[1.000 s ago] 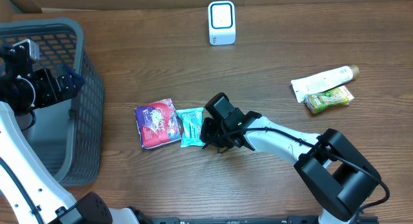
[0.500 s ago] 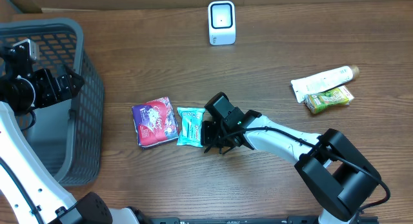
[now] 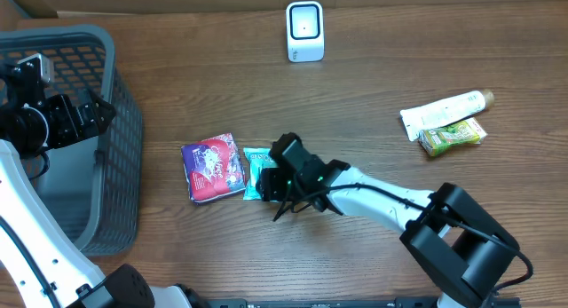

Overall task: Scan the item barcode
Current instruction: 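Lower the right gripper and grasp the mint-green tissue pack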

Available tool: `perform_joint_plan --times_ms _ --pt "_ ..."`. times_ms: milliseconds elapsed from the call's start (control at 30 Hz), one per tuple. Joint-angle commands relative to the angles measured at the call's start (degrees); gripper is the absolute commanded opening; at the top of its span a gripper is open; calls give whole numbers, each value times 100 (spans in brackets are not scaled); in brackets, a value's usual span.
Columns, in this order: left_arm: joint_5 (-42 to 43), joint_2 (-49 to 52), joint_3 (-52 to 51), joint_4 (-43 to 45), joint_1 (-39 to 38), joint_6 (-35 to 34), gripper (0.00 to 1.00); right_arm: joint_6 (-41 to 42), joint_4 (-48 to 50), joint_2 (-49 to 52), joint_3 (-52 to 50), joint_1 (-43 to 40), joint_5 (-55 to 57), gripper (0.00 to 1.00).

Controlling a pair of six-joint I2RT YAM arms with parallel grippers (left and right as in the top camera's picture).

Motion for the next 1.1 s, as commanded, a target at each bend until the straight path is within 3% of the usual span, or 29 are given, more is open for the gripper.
perform_joint_plan --times_ms 0,167,433,767,933,1067 --pt "-11 35 9 7 -11 20 100 -20 146 13 162 138 457 53" --pt "-13 35 9 7 -9 20 99 210 160 208 162 179 584 40" --pt "-13 35 9 7 -9 20 99 369 52 264 162 151 501 4" --pt "-13 35 9 7 -11 20 100 334 -538 -173 168 -264 46 4" --pt "-13 35 9 7 -11 20 99 -348 -699 -479 168 -444 22 4" --pt "-13 35 9 7 -11 20 99 -813 -605 -487 258 -337 24 44"
